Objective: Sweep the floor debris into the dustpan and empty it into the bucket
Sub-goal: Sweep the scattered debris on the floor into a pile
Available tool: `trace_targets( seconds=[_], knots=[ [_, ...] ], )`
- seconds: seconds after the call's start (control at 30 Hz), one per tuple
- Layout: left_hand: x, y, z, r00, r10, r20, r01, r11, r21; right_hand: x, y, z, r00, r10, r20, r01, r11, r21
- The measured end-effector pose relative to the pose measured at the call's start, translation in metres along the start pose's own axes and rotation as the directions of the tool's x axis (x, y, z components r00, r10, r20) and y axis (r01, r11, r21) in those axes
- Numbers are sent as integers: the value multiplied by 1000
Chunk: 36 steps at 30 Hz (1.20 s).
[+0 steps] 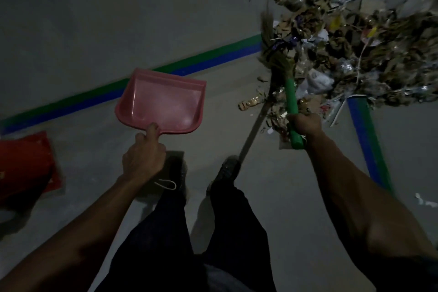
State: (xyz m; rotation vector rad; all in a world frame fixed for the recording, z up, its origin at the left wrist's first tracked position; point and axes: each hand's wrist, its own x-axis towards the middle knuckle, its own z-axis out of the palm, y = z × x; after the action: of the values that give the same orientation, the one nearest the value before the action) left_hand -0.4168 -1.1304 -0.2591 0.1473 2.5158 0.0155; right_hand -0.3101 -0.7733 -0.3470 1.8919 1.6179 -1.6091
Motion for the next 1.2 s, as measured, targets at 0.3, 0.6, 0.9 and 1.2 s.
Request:
trace_targets(
  seconds=[0.3,0.6,0.9,1.2],
  knots=[
    [13,27,2,996,83,-21,-83,997,0,46,-16,-36,996,42,-82,-34,995,96],
    [0,26,-2,993,118,25,-119,993,15,-45,-4,-18,991,-33,-127,64,967,248],
    [-33,-20,-7,983,172,63,-172,985,-2,-206,92,42,994,-64,91,58,996,66],
    [-56,-84,2,976,190,109,-188,982,-24,-228,159,10,977,-14,212,148,761,-632]
  ],
)
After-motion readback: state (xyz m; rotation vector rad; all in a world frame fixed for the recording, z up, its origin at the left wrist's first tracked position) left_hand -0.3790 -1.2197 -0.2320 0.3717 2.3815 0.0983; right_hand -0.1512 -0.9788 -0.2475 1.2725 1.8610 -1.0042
